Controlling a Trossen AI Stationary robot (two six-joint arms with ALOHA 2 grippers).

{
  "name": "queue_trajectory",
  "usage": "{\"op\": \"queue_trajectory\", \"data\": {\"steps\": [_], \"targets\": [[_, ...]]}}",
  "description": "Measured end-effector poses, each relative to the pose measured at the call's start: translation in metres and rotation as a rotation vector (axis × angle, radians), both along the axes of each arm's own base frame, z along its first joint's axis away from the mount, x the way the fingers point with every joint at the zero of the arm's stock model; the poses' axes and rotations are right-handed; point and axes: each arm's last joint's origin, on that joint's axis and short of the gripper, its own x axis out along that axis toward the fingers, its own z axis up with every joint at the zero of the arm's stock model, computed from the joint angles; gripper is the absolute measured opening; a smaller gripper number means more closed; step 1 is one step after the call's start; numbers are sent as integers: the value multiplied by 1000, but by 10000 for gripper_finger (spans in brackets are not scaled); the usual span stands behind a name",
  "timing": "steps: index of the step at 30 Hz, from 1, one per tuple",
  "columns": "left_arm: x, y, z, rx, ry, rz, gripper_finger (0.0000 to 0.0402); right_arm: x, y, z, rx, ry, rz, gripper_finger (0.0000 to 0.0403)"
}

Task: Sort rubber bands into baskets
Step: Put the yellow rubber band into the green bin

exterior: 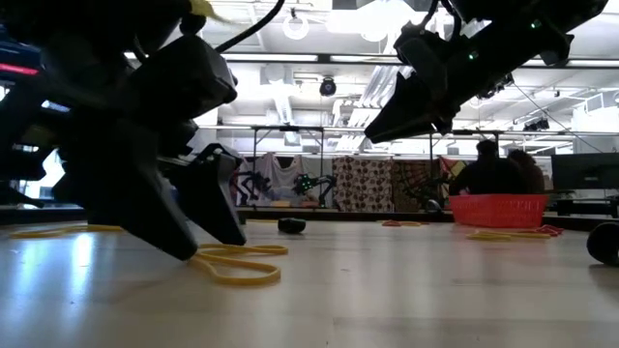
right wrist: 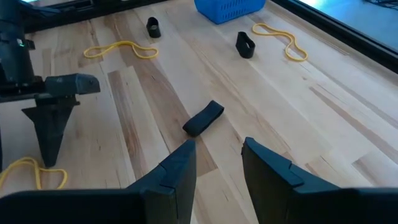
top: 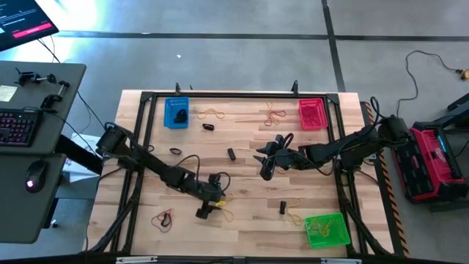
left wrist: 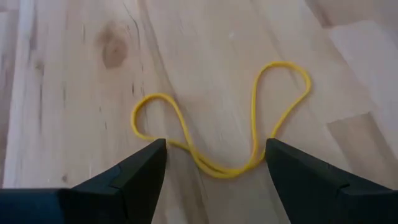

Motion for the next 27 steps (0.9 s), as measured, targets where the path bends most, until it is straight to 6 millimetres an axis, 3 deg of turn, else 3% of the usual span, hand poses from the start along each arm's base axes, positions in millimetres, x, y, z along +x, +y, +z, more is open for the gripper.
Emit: {"op": "queue_trajectory", "data": {"steps": [5,9,20,27], "targets": [[2,-1,-7,21,5,10,261,0,0,0,0,-1,0,119],[2,-2,-10,25,12,9,224,0,0,0,-4,2,-3,119],[-6,2,8,95,12,-62,15,-1,12,1,-41,-5,39,119],[-9,6,30,73,-33,-7,6,-5,42,7,-15,-86,108,121]]}}
